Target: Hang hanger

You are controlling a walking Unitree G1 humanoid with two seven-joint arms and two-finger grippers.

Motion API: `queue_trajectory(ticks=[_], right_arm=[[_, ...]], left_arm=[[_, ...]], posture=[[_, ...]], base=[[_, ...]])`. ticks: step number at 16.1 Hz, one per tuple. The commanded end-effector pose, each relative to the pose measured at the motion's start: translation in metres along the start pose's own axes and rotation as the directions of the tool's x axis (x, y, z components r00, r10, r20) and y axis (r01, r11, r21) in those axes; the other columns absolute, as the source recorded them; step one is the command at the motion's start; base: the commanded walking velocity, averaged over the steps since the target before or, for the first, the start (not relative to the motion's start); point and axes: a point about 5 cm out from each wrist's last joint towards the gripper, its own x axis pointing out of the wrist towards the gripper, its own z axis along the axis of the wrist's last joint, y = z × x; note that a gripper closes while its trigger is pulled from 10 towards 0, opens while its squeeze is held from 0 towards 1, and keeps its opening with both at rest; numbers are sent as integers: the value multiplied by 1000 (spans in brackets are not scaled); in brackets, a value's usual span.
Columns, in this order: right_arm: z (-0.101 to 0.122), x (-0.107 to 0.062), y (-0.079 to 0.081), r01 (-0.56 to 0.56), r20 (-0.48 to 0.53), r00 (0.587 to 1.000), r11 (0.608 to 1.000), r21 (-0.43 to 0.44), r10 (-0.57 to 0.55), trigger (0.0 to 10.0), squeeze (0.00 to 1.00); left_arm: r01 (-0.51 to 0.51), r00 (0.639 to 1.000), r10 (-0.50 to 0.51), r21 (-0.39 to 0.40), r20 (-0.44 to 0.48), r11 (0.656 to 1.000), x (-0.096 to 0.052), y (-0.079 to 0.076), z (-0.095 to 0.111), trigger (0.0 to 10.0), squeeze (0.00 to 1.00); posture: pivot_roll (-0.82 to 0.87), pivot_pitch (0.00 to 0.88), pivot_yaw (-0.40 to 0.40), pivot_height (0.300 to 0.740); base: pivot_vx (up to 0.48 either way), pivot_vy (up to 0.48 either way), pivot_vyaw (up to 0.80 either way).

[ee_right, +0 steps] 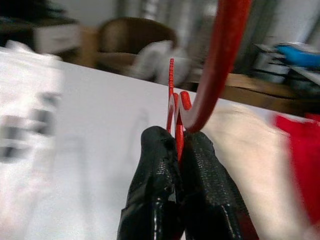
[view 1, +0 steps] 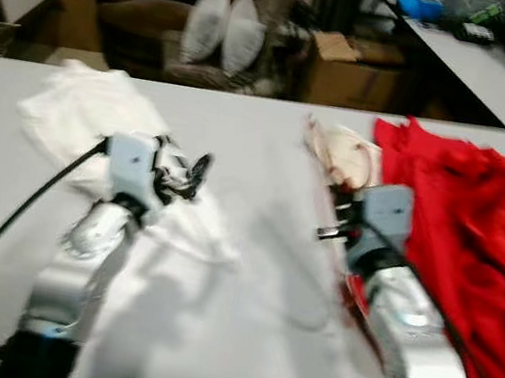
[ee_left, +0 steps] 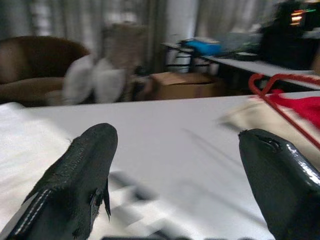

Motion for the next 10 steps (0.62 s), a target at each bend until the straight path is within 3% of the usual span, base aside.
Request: queue_trajectory(ticks=[1,4,5,8,10], right_arm=[[2,1,-12,31,7,1000,999,-16,-31,10000,0],[5,10,-9,7,13,1000,1000,-29,-6,10000,0],[4,9,-9,6,11,1000,1000,-18,-6,10000,0],[-2,4,-18,48,-9,999,999,-11,-48,10000,0],[0,3,-23,54,-6,998,997,-52,-55,10000,0]], left_arm=[[7,1000,-7,16,21,1000,1,-4,5,10000,0],[-4,1000,3,35,9,999,-1,-3,5,10000,0],[37,999,-37,112,3,993,-3,-9,5,10000,0],[18,1000,-18,75,0,997,0,-17,1,10000,0],[-21,1000,21,22,-1,1000,4,-16,-1,10000,0]], posture=[[-57,0,-15,740],[-37,0,-31,740],[-34,0,-33,740],[-53,0,-41,740],[-82,0,-34,740]], base=[[0,480,0],[0,415,0],[0,-480,-800],[0,-480,-740],[0,-240,0]])
